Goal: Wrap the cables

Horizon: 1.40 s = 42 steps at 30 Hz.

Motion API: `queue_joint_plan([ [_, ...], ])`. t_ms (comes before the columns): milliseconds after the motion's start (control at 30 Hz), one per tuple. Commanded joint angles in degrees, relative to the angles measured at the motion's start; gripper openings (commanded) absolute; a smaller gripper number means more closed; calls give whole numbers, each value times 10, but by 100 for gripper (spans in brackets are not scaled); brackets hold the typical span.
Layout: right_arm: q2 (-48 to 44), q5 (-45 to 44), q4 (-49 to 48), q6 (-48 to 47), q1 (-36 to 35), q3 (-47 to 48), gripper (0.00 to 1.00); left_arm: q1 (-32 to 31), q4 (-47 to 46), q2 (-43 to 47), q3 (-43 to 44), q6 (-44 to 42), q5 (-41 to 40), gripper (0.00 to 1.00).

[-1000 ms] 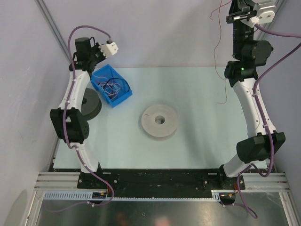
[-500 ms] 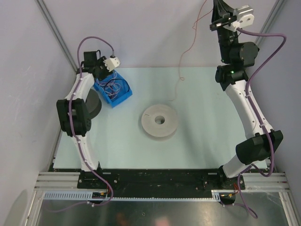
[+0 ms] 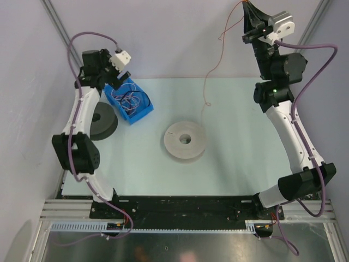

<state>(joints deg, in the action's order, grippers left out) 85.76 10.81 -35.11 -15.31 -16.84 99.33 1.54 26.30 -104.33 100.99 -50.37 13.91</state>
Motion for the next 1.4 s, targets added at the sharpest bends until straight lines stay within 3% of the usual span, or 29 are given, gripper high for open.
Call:
queue_joint_plan([
  [0,-46,19,9,-15,-1,4,0,4,-11,102,3,160,18,100],
  [233,-91,68,79,-33,-11,0,0,9,-8,221,-44,301,129,100],
  [467,-125,122,152,-69,-65,12,0,8,0,340,-162,363,319,99],
  [567,-130,132,198,-101,-126,33,0,7,1,373,-209,396,332,98],
  [733,-112,91,239,-159,-236,91,0,8,4,431,-301,376,320,98],
  [900,-79,51,239,-176,-282,138,0,8,15,470,-367,352,324,98],
  [1000,-91,29,223,-197,-280,73,0,8,26,484,-397,320,320,98],
  [1167,-137,20,196,-252,-253,-134,0,8,45,498,-461,254,309,97],
  [1367,-146,11,267,-223,-160,-253,0,7,84,491,-524,146,272,97],
])
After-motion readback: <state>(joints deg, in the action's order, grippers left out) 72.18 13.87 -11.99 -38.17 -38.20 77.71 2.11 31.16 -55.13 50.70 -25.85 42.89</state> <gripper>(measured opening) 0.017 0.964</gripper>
